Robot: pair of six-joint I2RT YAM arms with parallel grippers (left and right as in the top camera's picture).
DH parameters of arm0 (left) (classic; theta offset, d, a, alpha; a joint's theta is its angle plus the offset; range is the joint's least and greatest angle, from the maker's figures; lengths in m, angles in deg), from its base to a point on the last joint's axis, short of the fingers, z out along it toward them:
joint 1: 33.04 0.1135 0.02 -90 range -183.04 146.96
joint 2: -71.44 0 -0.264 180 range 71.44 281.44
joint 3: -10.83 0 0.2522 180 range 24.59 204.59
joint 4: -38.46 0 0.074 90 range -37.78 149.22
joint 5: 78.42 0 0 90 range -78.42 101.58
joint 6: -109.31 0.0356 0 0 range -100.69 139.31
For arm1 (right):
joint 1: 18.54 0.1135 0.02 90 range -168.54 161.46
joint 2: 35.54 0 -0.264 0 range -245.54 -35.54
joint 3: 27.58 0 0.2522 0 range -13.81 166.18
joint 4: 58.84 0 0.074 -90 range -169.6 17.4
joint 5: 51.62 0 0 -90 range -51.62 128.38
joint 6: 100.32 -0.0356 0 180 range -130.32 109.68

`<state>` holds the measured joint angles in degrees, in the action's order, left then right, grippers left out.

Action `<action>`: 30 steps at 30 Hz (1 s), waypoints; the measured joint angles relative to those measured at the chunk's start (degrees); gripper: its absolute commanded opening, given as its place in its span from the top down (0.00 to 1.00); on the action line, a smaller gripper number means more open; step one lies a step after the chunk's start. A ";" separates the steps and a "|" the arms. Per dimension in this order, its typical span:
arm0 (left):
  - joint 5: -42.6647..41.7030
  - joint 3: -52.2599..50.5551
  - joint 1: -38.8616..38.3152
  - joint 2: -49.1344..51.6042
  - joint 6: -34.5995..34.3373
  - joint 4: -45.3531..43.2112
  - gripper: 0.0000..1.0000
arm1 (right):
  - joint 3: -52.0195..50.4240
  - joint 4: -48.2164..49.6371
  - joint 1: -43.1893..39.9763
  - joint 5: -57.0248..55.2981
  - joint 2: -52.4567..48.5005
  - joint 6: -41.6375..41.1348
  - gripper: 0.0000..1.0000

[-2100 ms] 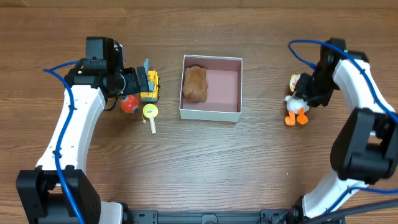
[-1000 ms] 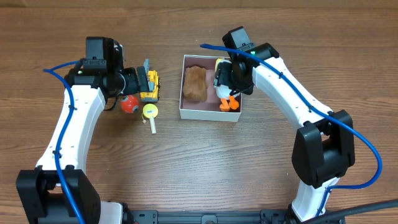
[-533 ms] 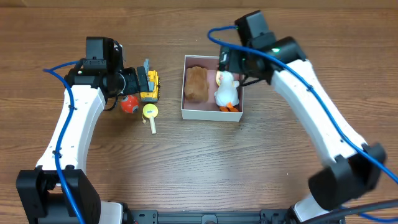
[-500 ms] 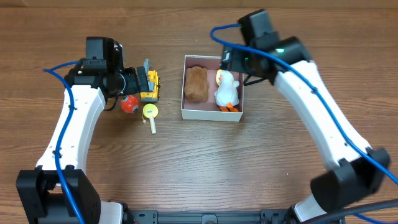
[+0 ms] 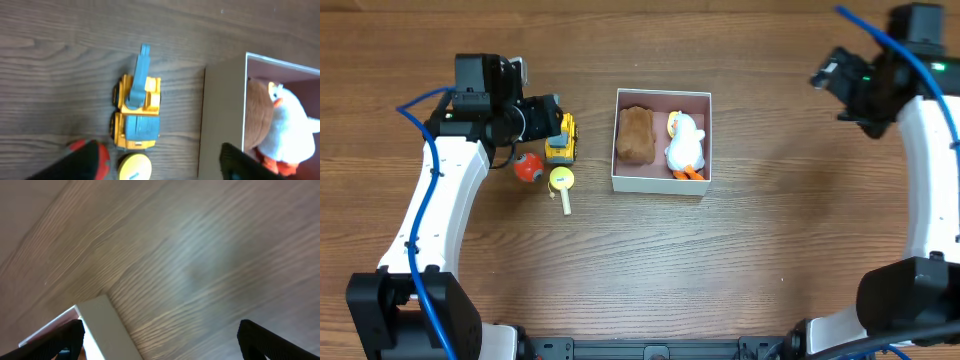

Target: Pack container

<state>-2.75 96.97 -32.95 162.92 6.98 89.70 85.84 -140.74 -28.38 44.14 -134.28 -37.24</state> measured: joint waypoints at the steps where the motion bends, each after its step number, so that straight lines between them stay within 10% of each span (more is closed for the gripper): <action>1: 0.33 0.44 0.00 0.37 0.44 0.07 0.30 | -0.02 -0.46 -1.16 0.52 0.00 0.00 0.00; 13: 9.66 12.09 -6.21 16.81 5.49 8.70 0.11 | -0.02 -2.32 -2.75 3.02 0.00 0.81 0.00; 30: 13.44 12.68 -6.60 26.53 5.07 10.51 0.45 | -0.02 -3.48 -2.75 3.04 0.00 1.49 0.00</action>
<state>10.69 109.64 -39.55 189.46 12.05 100.21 85.82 -144.22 -31.14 47.18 -134.28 -35.75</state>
